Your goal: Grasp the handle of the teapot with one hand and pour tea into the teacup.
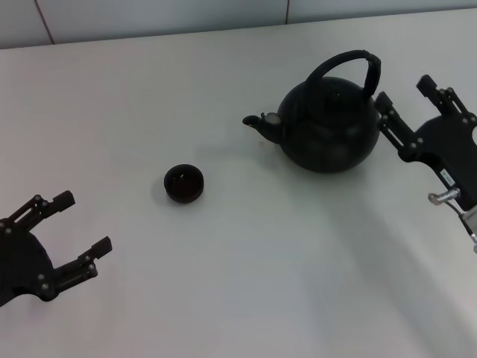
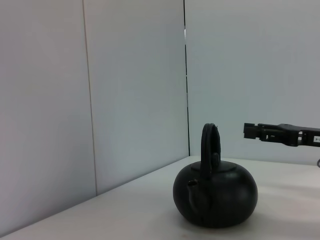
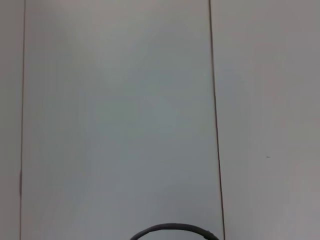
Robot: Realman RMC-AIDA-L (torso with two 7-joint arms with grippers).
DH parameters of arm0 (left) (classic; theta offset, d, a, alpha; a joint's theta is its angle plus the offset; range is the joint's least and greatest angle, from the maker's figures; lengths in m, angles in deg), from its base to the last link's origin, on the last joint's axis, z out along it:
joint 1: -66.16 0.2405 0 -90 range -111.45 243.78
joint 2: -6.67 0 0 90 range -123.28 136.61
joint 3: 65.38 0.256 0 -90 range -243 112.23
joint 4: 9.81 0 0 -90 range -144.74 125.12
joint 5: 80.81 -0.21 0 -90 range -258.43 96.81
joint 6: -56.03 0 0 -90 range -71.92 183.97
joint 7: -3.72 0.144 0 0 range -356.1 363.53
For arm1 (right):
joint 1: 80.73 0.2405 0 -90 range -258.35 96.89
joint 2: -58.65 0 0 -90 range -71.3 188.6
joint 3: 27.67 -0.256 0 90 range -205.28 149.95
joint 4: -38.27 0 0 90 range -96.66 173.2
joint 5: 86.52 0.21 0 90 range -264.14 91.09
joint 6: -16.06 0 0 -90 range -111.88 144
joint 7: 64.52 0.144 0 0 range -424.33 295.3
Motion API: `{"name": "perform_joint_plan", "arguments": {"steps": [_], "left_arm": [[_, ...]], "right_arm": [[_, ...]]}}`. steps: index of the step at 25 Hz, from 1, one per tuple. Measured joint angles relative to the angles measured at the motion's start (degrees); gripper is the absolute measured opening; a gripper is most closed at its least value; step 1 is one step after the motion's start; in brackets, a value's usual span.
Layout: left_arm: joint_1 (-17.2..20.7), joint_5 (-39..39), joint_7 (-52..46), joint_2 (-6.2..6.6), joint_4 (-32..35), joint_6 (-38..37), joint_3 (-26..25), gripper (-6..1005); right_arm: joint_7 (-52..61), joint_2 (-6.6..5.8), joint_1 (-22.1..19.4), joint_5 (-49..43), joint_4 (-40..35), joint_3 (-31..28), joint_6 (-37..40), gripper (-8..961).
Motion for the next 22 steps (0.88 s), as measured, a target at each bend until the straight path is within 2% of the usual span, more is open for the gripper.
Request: {"name": "perform_joint_plan", "arguments": {"steps": [8, 10, 11, 12, 16, 19, 22], "left_arm": [[-0.04, -0.12, 0.00, 0.00, 0.00, 0.11, 0.00, 859], [-0.05, -0.14, 0.00, 0.00, 0.00, 0.08, 0.00, 859], [-0.05, -0.14, 0.00, 0.00, 0.00, -0.06, 0.00, 859], [-0.05, -0.14, 0.00, 0.00, 0.00, -0.06, 0.00, 859], [-0.04, -0.27, 0.00, 0.07, 0.00, -0.18, 0.40, 859], [-0.15, -0.32, -0.14, 0.18, 0.00, -0.34, 1.03, 859], [-0.43, -0.42, -0.30, 0.23, 0.00, -0.39, 1.56, 859]], "right_arm": [[1.83, 0.10, -1.88, -0.06, 0.11, 0.47, 0.75, 732], [4.11, -0.04, -1.80, -0.11, -0.94, 2.66, 2.26, 731], [8.53, -0.13, -1.60, -0.17, -3.97, 6.83, 5.13, 731], [8.53, -0.13, -1.60, -0.17, -3.97, 6.83, 5.13, 731], [22.35, -0.33, -0.89, -1.04, -14.50, 17.75, 8.97, 731], [32.21, -1.10, 0.04, -4.85, -22.69, 26.77, 11.66, 732], [33.39, -1.50, 0.69, -7.05, -24.92, 29.73, 12.80, 731]]}}
